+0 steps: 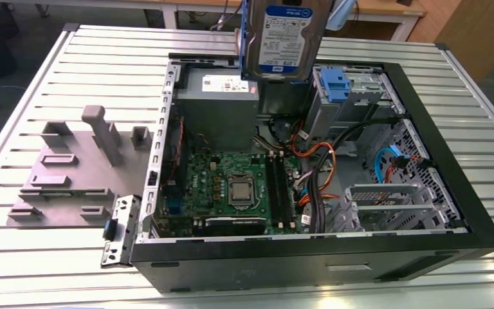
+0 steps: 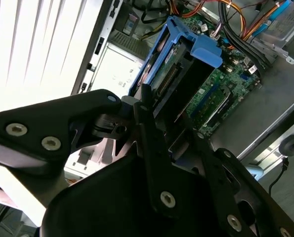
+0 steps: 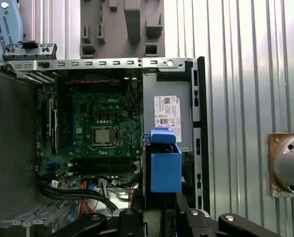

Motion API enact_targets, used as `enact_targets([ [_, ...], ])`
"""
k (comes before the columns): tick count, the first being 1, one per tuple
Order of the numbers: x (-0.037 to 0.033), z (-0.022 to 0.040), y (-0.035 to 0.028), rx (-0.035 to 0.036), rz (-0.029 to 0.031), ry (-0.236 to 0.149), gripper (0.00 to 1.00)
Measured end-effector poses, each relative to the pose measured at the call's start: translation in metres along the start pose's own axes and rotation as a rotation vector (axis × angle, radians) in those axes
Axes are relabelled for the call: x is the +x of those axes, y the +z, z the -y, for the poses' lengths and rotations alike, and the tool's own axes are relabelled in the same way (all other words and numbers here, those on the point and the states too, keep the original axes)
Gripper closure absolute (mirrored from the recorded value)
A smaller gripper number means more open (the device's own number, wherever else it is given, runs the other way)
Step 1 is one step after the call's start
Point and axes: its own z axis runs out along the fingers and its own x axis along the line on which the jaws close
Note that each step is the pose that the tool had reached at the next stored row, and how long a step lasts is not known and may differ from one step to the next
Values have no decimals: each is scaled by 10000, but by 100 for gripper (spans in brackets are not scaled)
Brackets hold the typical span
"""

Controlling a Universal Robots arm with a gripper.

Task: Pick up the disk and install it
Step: 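Pick up the disk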

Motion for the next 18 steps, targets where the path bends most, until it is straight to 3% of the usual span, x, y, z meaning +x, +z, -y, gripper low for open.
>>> enact_targets([
  [9, 143, 29, 19, 0, 0, 0, 65],
  [18, 228, 46, 34, 0, 0, 0, 65],
])
